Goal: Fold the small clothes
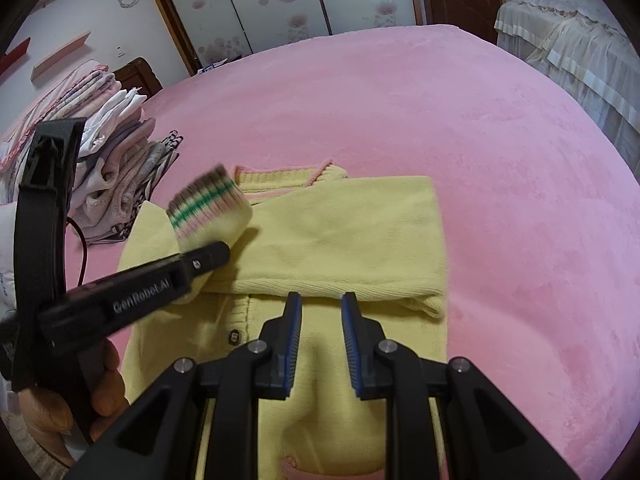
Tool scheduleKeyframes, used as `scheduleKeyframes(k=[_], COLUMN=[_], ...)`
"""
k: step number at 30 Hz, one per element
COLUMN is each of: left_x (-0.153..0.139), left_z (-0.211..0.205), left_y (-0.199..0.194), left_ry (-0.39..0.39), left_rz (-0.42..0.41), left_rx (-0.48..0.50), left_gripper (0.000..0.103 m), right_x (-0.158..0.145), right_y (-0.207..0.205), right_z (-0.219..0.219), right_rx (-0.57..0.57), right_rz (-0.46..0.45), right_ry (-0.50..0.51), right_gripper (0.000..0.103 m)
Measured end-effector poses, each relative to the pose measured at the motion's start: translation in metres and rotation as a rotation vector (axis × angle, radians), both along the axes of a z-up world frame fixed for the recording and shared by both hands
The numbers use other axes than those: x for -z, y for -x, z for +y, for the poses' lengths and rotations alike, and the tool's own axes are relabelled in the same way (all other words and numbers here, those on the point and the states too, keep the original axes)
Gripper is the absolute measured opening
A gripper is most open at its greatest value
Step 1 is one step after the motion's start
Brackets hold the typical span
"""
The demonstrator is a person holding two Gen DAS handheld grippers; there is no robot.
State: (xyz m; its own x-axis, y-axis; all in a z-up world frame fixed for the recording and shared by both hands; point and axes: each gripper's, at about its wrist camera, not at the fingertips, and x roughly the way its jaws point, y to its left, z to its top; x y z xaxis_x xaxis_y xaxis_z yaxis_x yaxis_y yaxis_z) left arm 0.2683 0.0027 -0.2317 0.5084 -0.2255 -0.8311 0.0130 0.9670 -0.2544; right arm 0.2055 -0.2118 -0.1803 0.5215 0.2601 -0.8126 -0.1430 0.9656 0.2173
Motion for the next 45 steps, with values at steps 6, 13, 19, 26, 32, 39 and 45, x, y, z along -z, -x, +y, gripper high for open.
scheduleKeyframes(k=[6, 13, 19, 26, 32, 39, 45], left_x=[-0.024, -0.043, -0.034, -0.012, 0.001, 0.014, 0.011], left_z=[0.003, 0.045, 0.103, 0.151, 0.160, 0.160, 0.153], left_y=[0.014, 0.048, 0.073, 0.077, 0.072, 0.062, 0.057], left_ry=[-0.006, -0.008, -0.118, -0.131, -0.153, -0.129, -0.079], left_rz=[-0.059, -0.092, -0.089, -0.034, -0.011, 0.022, 0.008], left_rx=[0.007, -0.079, -0.225, -0.322, -0.338, -0.331, -0.308], left_gripper=[0.073, 0.073, 0.073, 0.073, 0.073, 0.073, 0.073], right_x=[0.001, 0.003, 0.003, 0.004, 0.025, 0.036, -0.003], right_y=[-0.001, -0.004, -0.009, -0.027, -0.055, -0.060, -0.055], right_z=[-0.004, -0.004, 0.002, 0.013, 0.024, 0.042, 0.056], right_rx=[0.007, -0.001, -0.025, -0.033, -0.033, -0.075, -0.133], right_rz=[0.004, 0.021, 0.037, 0.048, 0.126, 0.124, 0.023], right_ry=[-0.015, -0.039, -0.074, -0.130, -0.146, -0.144, -0.138], right_gripper=[0.021, 0.020, 0.021, 0.039, 0.039, 0.020, 0.011])
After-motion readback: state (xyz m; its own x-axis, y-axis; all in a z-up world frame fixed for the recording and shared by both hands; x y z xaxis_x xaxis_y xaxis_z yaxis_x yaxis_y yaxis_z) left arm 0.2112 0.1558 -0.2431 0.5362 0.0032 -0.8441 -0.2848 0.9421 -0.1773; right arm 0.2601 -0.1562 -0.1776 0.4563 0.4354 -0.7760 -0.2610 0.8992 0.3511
